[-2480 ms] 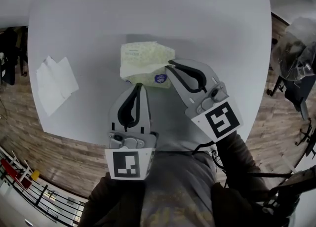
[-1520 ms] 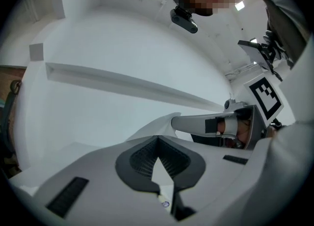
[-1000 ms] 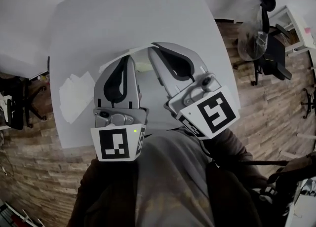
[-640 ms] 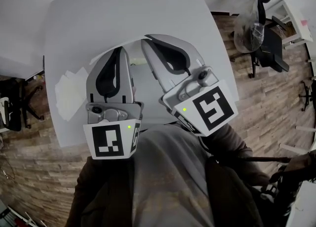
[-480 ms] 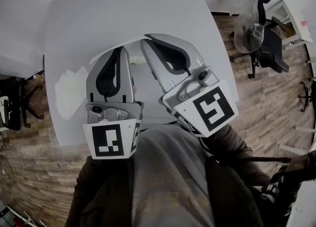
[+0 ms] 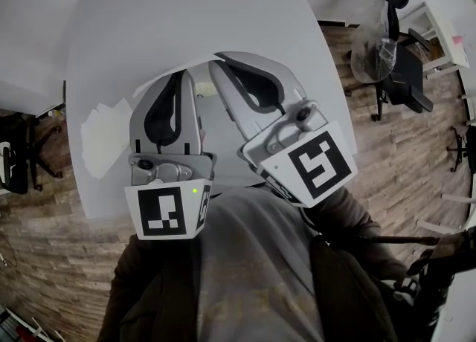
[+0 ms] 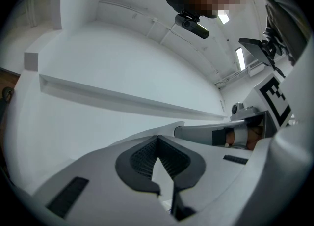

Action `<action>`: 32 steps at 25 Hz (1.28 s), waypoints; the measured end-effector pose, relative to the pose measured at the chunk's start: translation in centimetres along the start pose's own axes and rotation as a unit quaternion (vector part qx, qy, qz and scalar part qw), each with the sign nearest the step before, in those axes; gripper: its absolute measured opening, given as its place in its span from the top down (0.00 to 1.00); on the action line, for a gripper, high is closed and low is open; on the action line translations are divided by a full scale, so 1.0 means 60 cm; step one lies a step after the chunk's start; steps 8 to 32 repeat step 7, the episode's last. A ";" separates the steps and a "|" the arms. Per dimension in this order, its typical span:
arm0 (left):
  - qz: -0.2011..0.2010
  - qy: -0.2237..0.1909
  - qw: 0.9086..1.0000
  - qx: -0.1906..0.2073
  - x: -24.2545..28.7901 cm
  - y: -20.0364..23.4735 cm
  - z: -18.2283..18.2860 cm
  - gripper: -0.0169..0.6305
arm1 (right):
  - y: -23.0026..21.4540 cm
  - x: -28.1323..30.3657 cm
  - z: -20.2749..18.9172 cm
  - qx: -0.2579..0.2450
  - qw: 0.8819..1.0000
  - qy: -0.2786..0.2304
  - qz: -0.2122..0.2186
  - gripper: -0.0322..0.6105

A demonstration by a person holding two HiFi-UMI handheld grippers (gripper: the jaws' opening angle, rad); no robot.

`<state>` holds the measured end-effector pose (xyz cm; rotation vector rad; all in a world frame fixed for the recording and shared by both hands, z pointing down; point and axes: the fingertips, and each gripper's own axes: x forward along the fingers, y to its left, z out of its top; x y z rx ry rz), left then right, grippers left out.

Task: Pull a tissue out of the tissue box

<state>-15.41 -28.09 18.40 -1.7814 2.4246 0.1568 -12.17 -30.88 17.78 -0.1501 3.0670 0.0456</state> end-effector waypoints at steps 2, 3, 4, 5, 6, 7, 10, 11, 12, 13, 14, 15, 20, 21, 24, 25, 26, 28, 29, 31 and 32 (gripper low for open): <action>0.000 -0.001 1.000 0.000 0.000 0.000 0.001 0.98 | 0.000 0.001 0.000 0.000 1.000 0.000 0.001 0.95; 0.000 -0.001 1.000 -0.001 0.000 0.000 0.001 0.98 | 0.001 0.001 0.000 0.000 1.000 0.001 0.001 0.95; 0.000 -0.001 1.000 -0.001 -0.001 0.000 0.000 0.98 | 0.001 0.001 0.000 0.000 1.000 0.001 0.001 0.95; 0.001 -0.001 1.000 -0.001 -0.001 0.000 0.000 0.98 | 0.002 0.001 0.000 0.000 1.000 0.000 0.002 0.95; 0.001 -0.001 1.000 -0.001 -0.002 0.001 0.000 0.98 | 0.003 0.001 0.000 0.000 1.000 0.000 0.002 0.95; 0.001 -0.001 1.000 -0.001 -0.003 0.001 -0.001 0.98 | 0.004 0.001 -0.001 0.000 1.000 0.000 0.003 0.95; 0.001 -0.001 1.000 -0.001 -0.003 0.001 -0.001 0.98 | 0.004 0.001 -0.001 0.000 1.000 0.000 0.003 0.95; 0.001 -0.001 1.000 -0.001 -0.003 0.001 -0.001 0.98 | 0.004 0.001 -0.001 0.000 1.000 0.000 0.003 0.95; 0.001 -0.001 1.000 -0.001 -0.003 0.001 -0.001 0.98 | 0.004 0.001 -0.001 0.000 1.000 0.000 0.003 0.95; 0.001 -0.001 1.000 -0.001 -0.003 0.001 -0.001 0.98 | 0.004 0.001 -0.001 0.000 1.000 0.000 0.003 0.95; 0.001 -0.001 1.000 -0.001 -0.003 0.001 -0.001 0.98 | 0.004 0.001 -0.001 0.000 1.000 0.000 0.003 0.95; 0.001 -0.001 1.000 -0.001 -0.003 0.001 -0.001 0.98 | 0.004 0.001 -0.001 0.000 1.000 0.000 0.003 0.95; 0.001 -0.001 1.000 -0.001 -0.003 0.001 -0.001 0.98 | 0.004 0.001 -0.001 0.000 1.000 0.000 0.003 0.95; 0.001 -0.001 1.000 -0.001 -0.003 0.001 -0.001 0.98 | 0.004 0.001 -0.001 0.000 1.000 0.000 0.003 0.95; 0.001 -0.001 1.000 -0.001 -0.003 0.001 -0.001 0.98 | 0.004 0.001 -0.001 0.000 1.000 0.000 0.003 0.95; 0.001 -0.001 1.000 -0.001 -0.003 0.001 -0.001 0.98 | 0.004 0.001 -0.001 0.000 1.000 0.000 0.003 0.95; 0.001 -0.001 1.000 -0.001 -0.003 0.001 -0.001 0.98 | 0.004 0.001 -0.001 0.000 1.000 0.000 0.003 0.95; 0.001 -0.001 1.000 -0.001 -0.003 0.001 -0.001 0.98 | 0.004 0.001 -0.001 0.000 1.000 0.000 0.003 0.95; 0.001 -0.001 1.000 -0.001 -0.003 0.001 -0.001 0.98 | 0.004 0.001 -0.001 0.000 1.000 0.000 0.003 0.95; 0.001 -0.001 1.000 -0.001 -0.003 0.001 -0.001 0.98 | 0.004 0.001 -0.001 0.000 1.000 0.000 0.003 0.95; 0.001 -0.001 1.000 -0.001 -0.003 0.001 -0.001 0.98 | 0.004 0.001 -0.001 0.000 1.000 0.000 0.003 0.95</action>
